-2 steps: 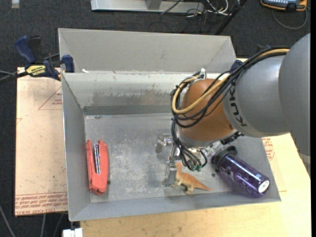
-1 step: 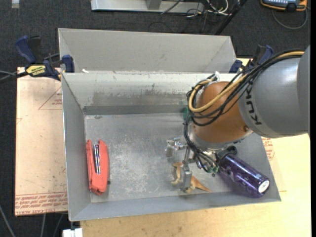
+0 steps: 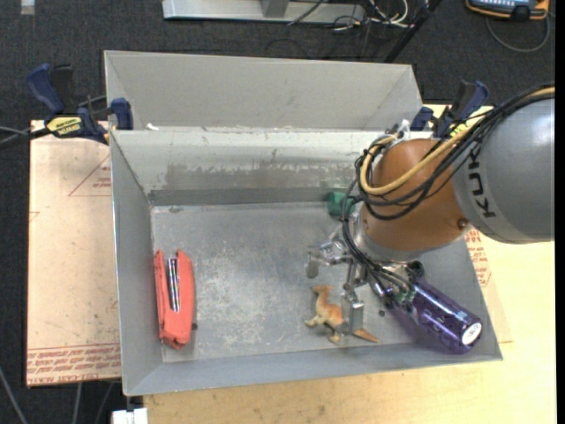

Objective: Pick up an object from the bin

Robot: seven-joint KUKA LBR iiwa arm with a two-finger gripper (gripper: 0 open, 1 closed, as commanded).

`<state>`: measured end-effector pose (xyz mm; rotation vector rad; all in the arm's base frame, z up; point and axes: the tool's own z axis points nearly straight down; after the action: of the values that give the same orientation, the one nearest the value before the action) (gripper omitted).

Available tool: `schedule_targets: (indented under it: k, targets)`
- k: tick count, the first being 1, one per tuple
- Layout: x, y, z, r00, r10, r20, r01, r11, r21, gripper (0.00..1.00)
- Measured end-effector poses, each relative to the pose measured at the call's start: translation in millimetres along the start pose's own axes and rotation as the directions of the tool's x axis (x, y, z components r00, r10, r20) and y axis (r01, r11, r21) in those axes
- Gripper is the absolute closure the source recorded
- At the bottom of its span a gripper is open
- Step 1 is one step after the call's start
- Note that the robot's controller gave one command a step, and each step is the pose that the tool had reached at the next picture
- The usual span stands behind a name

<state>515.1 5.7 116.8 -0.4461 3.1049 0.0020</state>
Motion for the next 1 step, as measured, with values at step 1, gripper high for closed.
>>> schedule_targets:
  k: [1]
  targets:
    - [11.5, -12.0, 10.7, 0.978, -0.210, -0.001, 0.210, 0.978, -0.004, 0.00]
